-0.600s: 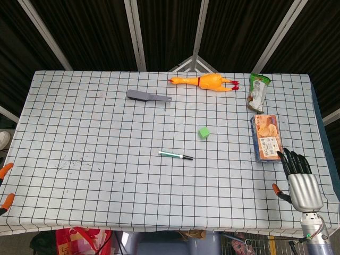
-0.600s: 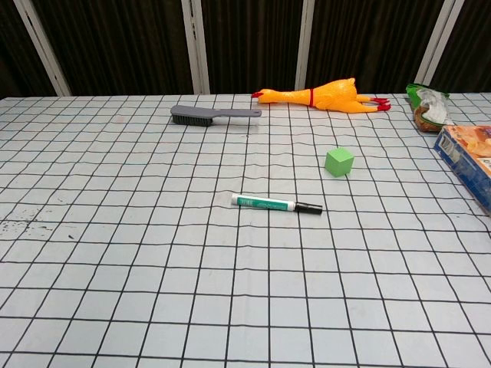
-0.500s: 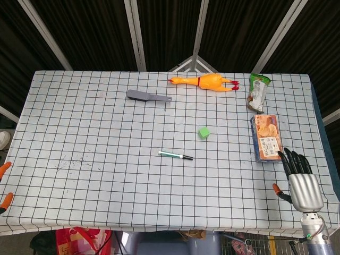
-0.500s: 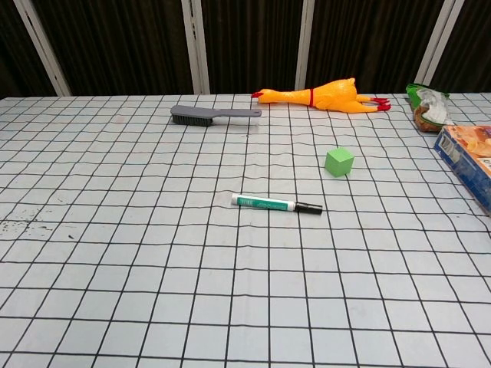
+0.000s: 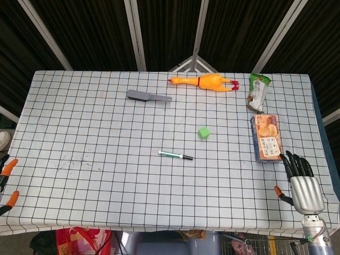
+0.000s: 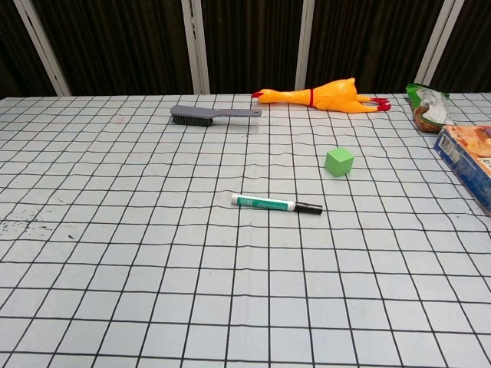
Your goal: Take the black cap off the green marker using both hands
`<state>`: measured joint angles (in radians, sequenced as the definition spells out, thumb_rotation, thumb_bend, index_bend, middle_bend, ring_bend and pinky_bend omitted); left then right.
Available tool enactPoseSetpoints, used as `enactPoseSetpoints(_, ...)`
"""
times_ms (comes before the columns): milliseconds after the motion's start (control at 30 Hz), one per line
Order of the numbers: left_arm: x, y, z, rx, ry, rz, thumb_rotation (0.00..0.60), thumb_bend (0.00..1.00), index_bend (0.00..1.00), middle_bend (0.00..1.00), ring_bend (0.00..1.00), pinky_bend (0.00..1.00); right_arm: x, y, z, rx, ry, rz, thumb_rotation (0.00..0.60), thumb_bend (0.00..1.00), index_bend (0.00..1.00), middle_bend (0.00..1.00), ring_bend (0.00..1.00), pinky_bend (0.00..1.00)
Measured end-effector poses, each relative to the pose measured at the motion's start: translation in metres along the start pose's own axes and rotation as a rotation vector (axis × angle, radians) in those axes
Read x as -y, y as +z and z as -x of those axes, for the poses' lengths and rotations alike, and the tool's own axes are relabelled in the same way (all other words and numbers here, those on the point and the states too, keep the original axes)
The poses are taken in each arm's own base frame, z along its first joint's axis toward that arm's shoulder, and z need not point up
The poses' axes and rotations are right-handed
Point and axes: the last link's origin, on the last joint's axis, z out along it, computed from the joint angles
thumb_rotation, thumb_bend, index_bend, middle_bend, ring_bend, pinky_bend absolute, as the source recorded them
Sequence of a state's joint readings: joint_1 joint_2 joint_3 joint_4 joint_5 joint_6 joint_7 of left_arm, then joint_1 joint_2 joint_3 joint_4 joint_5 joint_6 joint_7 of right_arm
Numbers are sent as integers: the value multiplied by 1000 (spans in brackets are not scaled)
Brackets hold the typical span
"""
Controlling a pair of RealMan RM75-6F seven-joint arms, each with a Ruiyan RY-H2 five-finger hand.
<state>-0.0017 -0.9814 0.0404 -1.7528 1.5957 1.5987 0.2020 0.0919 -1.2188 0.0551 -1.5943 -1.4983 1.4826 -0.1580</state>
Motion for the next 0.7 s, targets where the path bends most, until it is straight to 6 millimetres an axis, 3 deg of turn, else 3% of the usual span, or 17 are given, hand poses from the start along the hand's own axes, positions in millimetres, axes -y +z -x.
enactPoseSetpoints(400,-14,36,18,30,31,1,600,486,96,0,0,0,5,7,5,18,-27,-2,600,270,37,34,39,92)
enactPoseSetpoints(700,-39,95,21,21,68,11,600,483,141,0,0,0,12,16,15,56,-67,6,600,270,37,33,39,92)
